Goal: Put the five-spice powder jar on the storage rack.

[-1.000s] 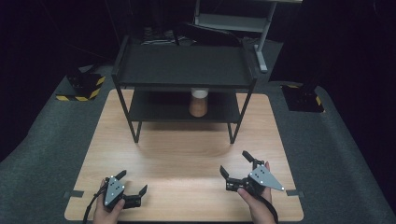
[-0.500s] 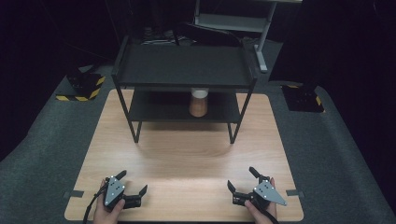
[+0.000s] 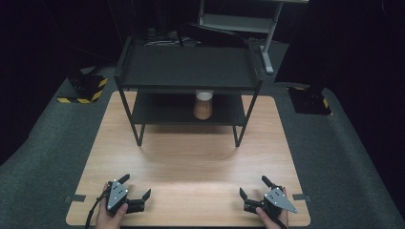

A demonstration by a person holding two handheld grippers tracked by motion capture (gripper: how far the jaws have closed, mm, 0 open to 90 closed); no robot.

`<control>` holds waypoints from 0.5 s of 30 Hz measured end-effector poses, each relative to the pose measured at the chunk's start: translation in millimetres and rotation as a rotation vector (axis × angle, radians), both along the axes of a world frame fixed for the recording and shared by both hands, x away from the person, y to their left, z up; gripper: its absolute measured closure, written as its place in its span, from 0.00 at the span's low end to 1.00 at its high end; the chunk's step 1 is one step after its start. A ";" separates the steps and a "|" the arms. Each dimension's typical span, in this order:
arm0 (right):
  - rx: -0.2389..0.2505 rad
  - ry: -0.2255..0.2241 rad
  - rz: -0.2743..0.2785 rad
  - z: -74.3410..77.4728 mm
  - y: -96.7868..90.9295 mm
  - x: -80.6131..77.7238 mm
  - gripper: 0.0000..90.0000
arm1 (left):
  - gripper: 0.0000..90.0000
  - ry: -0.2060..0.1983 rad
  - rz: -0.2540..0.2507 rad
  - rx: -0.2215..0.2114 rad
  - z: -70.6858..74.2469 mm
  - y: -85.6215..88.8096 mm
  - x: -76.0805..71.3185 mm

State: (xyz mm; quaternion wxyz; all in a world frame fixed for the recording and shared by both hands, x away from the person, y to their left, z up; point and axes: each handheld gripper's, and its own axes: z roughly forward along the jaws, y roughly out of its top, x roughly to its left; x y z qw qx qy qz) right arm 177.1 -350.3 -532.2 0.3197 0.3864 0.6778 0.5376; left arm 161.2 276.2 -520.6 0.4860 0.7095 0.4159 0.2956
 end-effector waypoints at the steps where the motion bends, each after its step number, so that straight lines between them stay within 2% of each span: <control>1: 0.002 0.002 0.002 -0.1 -0.6 0.1 0.00 | 0.01 0.002 0.001 0.000 0.3 -0.2 0.3; 8: -0.026 -0.007 0.007 -0.8 0.6 -3.2 0.00 | 0.01 0.005 0.000 0.008 1.1 -1.8 1.3; 15: -0.017 -0.002 -0.007 -1.6 1.3 -3.4 0.00 | 0.01 0.005 -0.002 0.005 0.8 -1.4 1.1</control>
